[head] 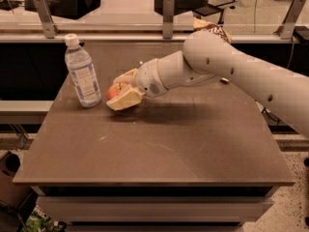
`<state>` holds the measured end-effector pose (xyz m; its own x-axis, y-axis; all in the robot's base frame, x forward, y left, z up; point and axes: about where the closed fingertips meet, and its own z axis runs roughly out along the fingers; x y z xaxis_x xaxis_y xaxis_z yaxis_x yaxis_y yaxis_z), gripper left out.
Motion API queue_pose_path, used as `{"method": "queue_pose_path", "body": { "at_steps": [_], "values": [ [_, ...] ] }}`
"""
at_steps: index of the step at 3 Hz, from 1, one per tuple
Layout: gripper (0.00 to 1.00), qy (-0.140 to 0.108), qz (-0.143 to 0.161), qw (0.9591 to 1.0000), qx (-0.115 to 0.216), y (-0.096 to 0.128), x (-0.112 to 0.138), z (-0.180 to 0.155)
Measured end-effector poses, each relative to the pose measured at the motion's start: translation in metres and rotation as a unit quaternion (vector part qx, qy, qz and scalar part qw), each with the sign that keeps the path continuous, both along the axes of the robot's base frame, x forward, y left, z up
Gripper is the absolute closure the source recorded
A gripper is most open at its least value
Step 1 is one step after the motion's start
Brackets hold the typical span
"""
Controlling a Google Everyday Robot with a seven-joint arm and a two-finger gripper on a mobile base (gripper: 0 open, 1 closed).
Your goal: Move apple near blue plastic bottle
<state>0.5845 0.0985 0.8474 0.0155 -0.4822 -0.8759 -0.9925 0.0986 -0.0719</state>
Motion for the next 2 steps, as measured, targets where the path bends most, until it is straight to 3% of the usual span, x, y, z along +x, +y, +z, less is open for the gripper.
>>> {"method": "queue_pose_path", "body": {
  "at_steps": [1, 2],
  "values": [
    [0.12, 0.000, 0.000, 1.0000, 0.000, 0.0001, 0.0000, 0.0000],
    [0.00, 0.000, 0.002, 1.0000, 0.000, 0.0019, -0.0009, -0.0001]
  ]
}}
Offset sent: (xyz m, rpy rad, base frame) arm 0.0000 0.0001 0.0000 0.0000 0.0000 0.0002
